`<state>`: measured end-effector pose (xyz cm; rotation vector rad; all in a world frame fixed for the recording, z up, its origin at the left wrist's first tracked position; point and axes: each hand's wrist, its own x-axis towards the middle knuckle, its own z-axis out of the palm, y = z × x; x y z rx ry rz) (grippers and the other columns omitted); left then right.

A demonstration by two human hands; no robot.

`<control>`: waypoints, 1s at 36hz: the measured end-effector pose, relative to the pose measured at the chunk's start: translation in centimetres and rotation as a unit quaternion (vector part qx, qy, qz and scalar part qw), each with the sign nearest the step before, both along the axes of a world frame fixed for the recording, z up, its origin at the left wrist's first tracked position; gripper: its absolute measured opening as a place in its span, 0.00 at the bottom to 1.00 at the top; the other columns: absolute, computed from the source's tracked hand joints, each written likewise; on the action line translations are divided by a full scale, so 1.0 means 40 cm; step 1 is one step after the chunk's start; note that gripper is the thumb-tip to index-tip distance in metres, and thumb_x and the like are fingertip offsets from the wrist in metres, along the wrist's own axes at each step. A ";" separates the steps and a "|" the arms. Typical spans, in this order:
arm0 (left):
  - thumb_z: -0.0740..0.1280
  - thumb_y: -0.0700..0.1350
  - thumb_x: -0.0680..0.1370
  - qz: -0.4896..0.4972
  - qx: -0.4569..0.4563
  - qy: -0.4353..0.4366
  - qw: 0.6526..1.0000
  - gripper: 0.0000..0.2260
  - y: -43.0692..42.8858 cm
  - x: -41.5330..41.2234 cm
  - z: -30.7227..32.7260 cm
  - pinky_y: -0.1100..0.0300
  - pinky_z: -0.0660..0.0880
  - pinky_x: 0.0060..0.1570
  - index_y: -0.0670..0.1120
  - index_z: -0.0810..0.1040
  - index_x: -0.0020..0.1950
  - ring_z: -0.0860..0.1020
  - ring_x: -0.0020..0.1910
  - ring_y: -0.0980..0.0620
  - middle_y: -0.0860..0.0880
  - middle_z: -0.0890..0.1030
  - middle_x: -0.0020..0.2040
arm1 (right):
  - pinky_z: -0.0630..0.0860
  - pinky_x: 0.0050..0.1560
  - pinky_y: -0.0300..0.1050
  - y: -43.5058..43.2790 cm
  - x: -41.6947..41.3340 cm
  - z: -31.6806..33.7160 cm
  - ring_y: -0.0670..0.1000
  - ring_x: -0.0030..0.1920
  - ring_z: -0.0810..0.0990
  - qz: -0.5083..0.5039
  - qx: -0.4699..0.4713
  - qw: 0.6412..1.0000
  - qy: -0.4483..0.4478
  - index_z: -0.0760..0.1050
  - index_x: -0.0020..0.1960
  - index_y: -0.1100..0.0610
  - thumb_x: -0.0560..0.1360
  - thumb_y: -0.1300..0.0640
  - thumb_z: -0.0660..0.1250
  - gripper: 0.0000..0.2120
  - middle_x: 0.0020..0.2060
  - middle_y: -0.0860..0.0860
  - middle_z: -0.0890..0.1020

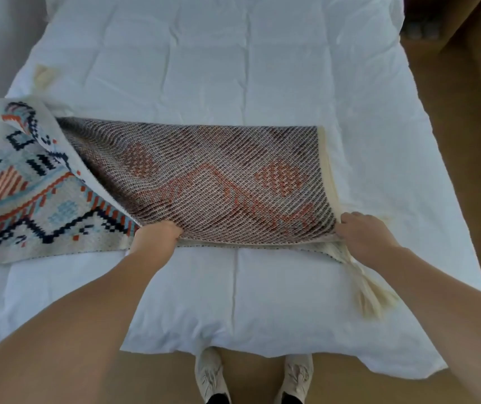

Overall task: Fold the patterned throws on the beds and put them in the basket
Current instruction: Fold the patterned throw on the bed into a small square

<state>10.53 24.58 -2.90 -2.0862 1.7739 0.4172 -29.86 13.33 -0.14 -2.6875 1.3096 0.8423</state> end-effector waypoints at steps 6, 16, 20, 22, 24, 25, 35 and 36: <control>0.61 0.44 0.79 -0.020 -0.064 0.056 0.996 0.15 0.012 -0.068 -0.040 0.50 0.75 0.53 0.46 0.75 0.65 0.72 0.62 0.47 0.49 0.74 0.64 | 0.73 0.53 0.46 0.027 -0.011 -0.081 0.52 0.54 0.73 -0.013 0.059 0.998 -0.021 0.78 0.57 0.52 0.79 0.51 0.59 0.12 0.53 0.49 0.75; 0.54 0.57 0.81 -0.205 -0.005 0.106 0.973 0.31 -0.093 -0.359 -0.046 0.50 0.39 0.75 0.50 0.44 0.79 0.42 0.78 0.47 0.46 0.43 0.80 | 0.65 0.69 0.47 0.008 -0.064 -0.067 0.52 0.68 0.67 -0.101 0.159 0.979 -0.081 0.74 0.67 0.53 0.76 0.57 0.56 0.20 0.71 0.50 0.67; 0.52 0.61 0.80 -0.246 -0.009 0.104 0.964 0.34 -0.129 -0.477 -0.066 0.49 0.36 0.75 0.50 0.39 0.79 0.35 0.77 0.48 0.45 0.36 0.79 | 0.61 0.72 0.51 -0.046 -0.043 -0.070 0.57 0.74 0.60 -0.100 0.077 0.981 -0.146 0.63 0.74 0.52 0.82 0.53 0.52 0.21 0.76 0.54 0.58; 0.52 0.62 0.80 -0.262 -0.018 0.117 0.958 0.33 -0.141 -0.521 -0.079 0.48 0.35 0.75 0.51 0.41 0.79 0.36 0.77 0.48 0.46 0.38 0.79 | 0.71 0.61 0.53 -0.075 -0.018 -0.085 0.60 0.65 0.71 -0.133 0.072 0.969 -0.193 0.65 0.70 0.56 0.81 0.55 0.53 0.18 0.67 0.58 0.69; 0.50 0.61 0.81 -0.278 -0.023 0.126 0.952 0.31 -0.150 -0.558 -0.091 0.49 0.33 0.74 0.51 0.45 0.79 0.38 0.78 0.48 0.47 0.41 0.79 | 0.72 0.46 0.49 -0.105 0.003 -0.104 0.59 0.51 0.77 -0.209 0.073 0.943 -0.249 0.69 0.54 0.57 0.79 0.55 0.56 0.08 0.48 0.57 0.76; 0.48 0.61 0.81 -0.286 -0.023 0.124 0.950 0.29 -0.154 -0.572 -0.096 0.49 0.31 0.73 0.51 0.46 0.79 0.38 0.78 0.48 0.47 0.41 0.79 | 0.69 0.42 0.47 -0.118 0.009 -0.115 0.58 0.46 0.77 -0.247 0.077 0.926 -0.273 0.69 0.47 0.57 0.78 0.54 0.59 0.06 0.42 0.54 0.75; 0.38 0.58 0.80 -0.289 -0.022 0.123 0.949 0.27 -0.152 -0.636 -0.112 0.48 0.31 0.73 0.52 0.47 0.79 0.39 0.78 0.49 0.47 0.44 0.80 | 0.65 0.36 0.45 -0.211 0.019 -0.130 0.55 0.43 0.76 -0.419 0.067 0.830 -0.361 0.71 0.41 0.57 0.76 0.56 0.67 0.08 0.36 0.48 0.75; 0.37 0.57 0.80 -0.290 -0.022 0.125 0.949 0.27 -0.153 -0.644 -0.113 0.48 0.31 0.73 0.52 0.48 0.79 0.40 0.78 0.48 0.47 0.44 0.80 | 0.64 0.33 0.44 -0.215 0.007 -0.130 0.54 0.42 0.75 -0.427 0.058 0.827 -0.362 0.70 0.42 0.56 0.76 0.57 0.67 0.07 0.35 0.47 0.73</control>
